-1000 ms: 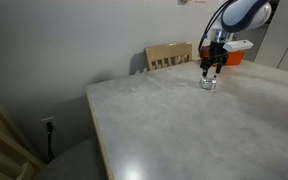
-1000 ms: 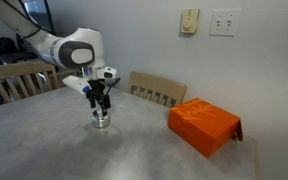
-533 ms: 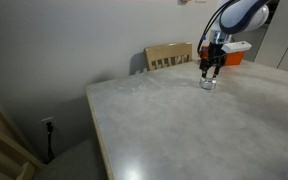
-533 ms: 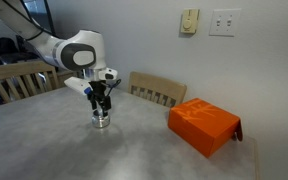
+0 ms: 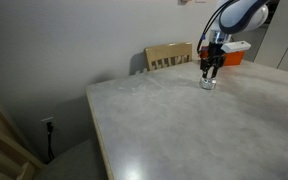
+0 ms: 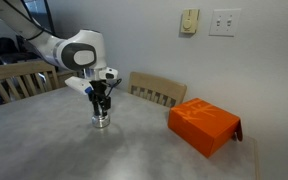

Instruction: Take the lid off the silver container and put it on the table

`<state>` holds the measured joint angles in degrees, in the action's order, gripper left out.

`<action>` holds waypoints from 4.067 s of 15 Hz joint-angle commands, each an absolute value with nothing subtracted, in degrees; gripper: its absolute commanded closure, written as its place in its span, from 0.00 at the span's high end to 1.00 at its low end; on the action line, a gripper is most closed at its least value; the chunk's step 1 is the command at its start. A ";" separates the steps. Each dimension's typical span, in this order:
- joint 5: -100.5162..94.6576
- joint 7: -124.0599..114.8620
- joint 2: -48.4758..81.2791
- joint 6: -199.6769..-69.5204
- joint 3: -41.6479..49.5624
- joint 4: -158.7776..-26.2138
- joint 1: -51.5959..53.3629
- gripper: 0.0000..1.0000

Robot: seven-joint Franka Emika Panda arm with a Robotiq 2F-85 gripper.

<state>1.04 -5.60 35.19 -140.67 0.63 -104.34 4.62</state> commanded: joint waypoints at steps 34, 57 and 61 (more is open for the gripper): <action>-5.78 -3.64 44.42 -128.69 -3.49 -87.10 12.15 0.44; -2.75 -11.77 56.62 -121.55 -1.12 -70.40 11.34 0.44; -2.92 -11.78 57.77 -120.86 -0.96 -68.55 11.35 0.44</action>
<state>-2.83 -11.35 56.07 -123.25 -1.77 -71.69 10.87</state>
